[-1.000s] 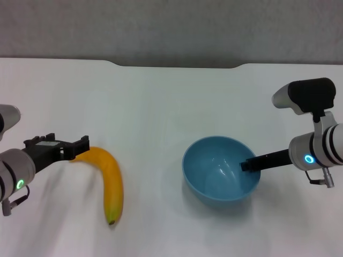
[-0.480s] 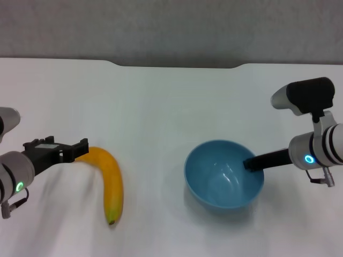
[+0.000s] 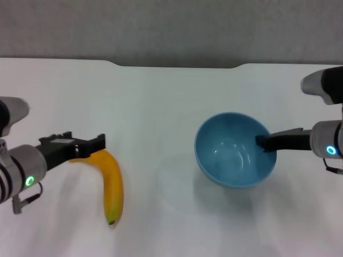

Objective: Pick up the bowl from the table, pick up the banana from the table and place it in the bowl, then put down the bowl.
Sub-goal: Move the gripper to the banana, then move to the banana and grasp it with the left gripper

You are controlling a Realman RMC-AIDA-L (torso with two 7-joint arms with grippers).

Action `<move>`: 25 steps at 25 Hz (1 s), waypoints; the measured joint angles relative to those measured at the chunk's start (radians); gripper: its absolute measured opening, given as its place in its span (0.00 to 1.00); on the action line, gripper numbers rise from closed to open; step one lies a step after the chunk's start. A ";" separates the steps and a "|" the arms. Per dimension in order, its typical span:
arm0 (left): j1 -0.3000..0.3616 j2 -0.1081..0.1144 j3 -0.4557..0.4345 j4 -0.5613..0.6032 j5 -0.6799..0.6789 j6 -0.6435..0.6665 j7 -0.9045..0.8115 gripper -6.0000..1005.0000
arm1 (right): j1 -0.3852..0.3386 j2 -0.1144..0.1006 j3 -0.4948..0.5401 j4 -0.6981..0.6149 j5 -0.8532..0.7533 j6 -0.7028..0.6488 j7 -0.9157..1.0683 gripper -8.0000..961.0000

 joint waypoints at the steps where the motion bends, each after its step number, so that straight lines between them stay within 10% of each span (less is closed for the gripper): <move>1: -0.006 0.000 0.004 0.002 -0.002 -0.009 -0.013 0.79 | -0.008 0.000 0.000 0.016 0.000 -0.002 0.000 0.04; 14: -0.241 -0.002 0.046 0.195 0.258 -0.179 -0.414 0.78 | -0.038 0.002 -0.004 0.056 -0.003 -0.024 -0.003 0.04; 25: -0.255 -0.004 0.181 0.188 0.512 -0.173 -0.727 0.78 | -0.040 0.001 -0.005 0.058 -0.001 -0.024 -0.002 0.04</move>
